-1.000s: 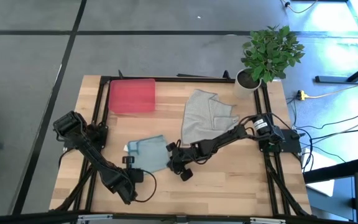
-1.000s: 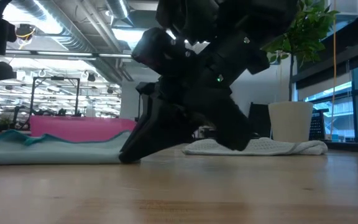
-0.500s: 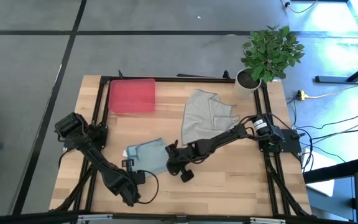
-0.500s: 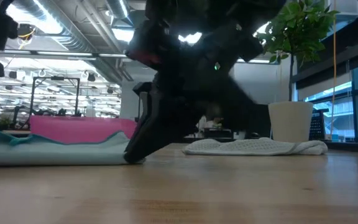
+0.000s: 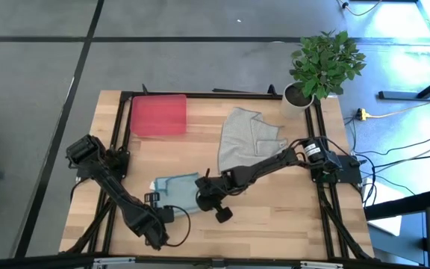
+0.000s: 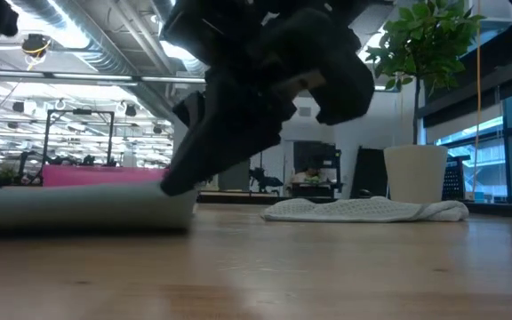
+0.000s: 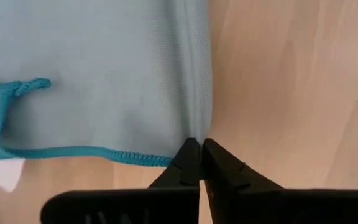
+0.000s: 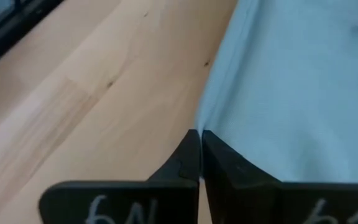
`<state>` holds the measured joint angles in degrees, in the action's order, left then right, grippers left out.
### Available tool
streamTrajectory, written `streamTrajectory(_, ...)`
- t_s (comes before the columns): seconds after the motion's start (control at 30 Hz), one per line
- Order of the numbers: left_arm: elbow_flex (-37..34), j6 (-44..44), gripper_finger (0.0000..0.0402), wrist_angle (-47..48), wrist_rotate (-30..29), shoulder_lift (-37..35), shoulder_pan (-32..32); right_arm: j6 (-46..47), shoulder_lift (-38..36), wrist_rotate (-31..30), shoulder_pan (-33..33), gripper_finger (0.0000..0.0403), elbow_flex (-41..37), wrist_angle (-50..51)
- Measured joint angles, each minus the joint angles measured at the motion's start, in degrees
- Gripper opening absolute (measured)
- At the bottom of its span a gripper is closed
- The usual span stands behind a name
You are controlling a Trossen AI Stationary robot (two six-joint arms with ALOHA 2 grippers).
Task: Roll microfiber towels into tight, uniform cylinder then place into a basket
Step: Roll the blue towel
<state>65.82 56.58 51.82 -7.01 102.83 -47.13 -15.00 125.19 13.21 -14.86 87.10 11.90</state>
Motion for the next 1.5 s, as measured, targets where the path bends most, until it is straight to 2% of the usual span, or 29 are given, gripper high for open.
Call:
streamTrajectory(0.2, 3.7, -1.8, 0.0, 3.2, 0.5, -0.1, 0.1, 3.0, 0.0, 1.1, 0.6, 0.0006, 2.7, 6.1)
streamTrajectory(0.37, 5.0, -2.7, 0.0, 3.0, 4.5, -0.1, 1.4, 6.4, -0.1, 7.7, 1.5, 0.0006, 3.9, 6.9)
streamTrajectory(0.63, 2.3, -2.9, 0.0, 2.6, 8.6, -0.2, 5.8, 13.2, -0.1, 5.1, 2.9, 0.0006, 4.2, 7.4)
streamTrajectory(0.8, 0.5, -4.3, 0.0, 2.5, 10.1, -0.2, 7.9, 13.3, -0.1, 2.9, 3.4, 0.0006, 4.2, 7.4)
streamTrajectory(1.07, 0.5, -8.8, 0.0, -8.3, 17.2, -0.2, 8.4, 10.0, -0.1, 12.3, 3.8, 0.0006, 4.3, 12.8)
streamTrajectory(1.17, 0.5, -9.7, 0.0, -11.1, 18.3, -0.2, 8.2, 7.8, -0.2, 17.3, 3.6, 0.0006, 4.4, 13.8)
streamTrajectory(1.23, 0.5, -10.7, 0.0, -11.3, 18.4, -0.2, 8.2, 6.5, -0.2, 18.5, 3.4, 0.0006, 4.4, 13.7)
streamTrajectory(1.33, 0.5, -12.0, 0.0, -10.7, 16.8, -0.2, 8.2, 7.4, -0.2, 17.8, 3.5, 0.0006, 4.4, 12.4)
streamTrajectory(1.5, 0.5, -12.1, 0.0, -10.5, 17.1, -0.2, 8.1, 14.2, -0.2, 11.7, 4.5, 0.0006, 4.4, 11.4)
